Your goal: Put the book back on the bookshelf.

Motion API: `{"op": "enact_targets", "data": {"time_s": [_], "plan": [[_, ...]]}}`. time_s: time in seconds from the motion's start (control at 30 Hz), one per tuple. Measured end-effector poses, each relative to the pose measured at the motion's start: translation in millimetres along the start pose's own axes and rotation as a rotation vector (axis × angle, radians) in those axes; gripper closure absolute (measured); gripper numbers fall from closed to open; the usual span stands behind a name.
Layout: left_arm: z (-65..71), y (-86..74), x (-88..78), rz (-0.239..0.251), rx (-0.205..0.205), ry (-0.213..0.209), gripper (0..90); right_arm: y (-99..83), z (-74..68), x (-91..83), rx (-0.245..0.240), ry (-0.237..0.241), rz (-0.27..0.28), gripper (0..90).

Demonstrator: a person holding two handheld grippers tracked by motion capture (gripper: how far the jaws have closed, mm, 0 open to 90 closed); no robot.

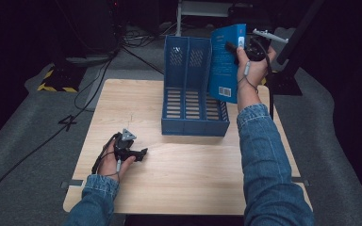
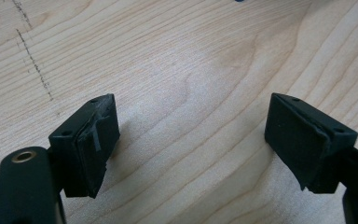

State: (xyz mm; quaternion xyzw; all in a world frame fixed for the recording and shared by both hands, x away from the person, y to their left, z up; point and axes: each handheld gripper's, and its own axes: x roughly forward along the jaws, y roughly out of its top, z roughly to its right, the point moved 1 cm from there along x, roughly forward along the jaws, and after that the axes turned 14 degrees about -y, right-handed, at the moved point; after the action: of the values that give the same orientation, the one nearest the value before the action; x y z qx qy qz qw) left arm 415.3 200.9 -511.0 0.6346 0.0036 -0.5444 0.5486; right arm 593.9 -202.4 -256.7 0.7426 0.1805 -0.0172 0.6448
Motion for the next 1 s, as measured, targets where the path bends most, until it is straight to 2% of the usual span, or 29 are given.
{"op": "enact_targets", "data": {"time_s": [0.03,0.13,0.33,0.53,0.8,0.97,1.0], "plan": [[0.0,0.0,0.0,0.0,0.0,0.0,18.3,0.0,0.0,0.0,0.0,0.0,0.0,61.0],[0.0,0.0,0.0,0.0,0.0,0.0,18.3,-1.5,-5.2,1.6,-0.04,-0.001,-0.002,61.0],[0.3,0.0,0.2,0.002,-0.001,0.0,18.3,-7.4,-1.9,1.9,-0.033,0.007,-0.012,60.4],[0.5,0.0,0.2,0.001,-0.004,-0.001,18.3,-20.8,-8.3,6.7,-0.092,-0.01,-0.081,60.1],[0.3,0.2,0.2,0.001,-0.003,0.001,18.3,-33.4,-12.9,12.4,-0.149,-0.023,-0.119,60.0],[0.4,0.2,0.3,0.001,-0.003,0.001,18.3,-41.2,-12.8,15.7,-0.168,-0.035,-0.132,60.0],[0.3,0.2,0.2,0.001,-0.003,0.001,18.3,-45.8,-13.7,18.4,-0.185,-0.046,-0.147,60.1]]}}
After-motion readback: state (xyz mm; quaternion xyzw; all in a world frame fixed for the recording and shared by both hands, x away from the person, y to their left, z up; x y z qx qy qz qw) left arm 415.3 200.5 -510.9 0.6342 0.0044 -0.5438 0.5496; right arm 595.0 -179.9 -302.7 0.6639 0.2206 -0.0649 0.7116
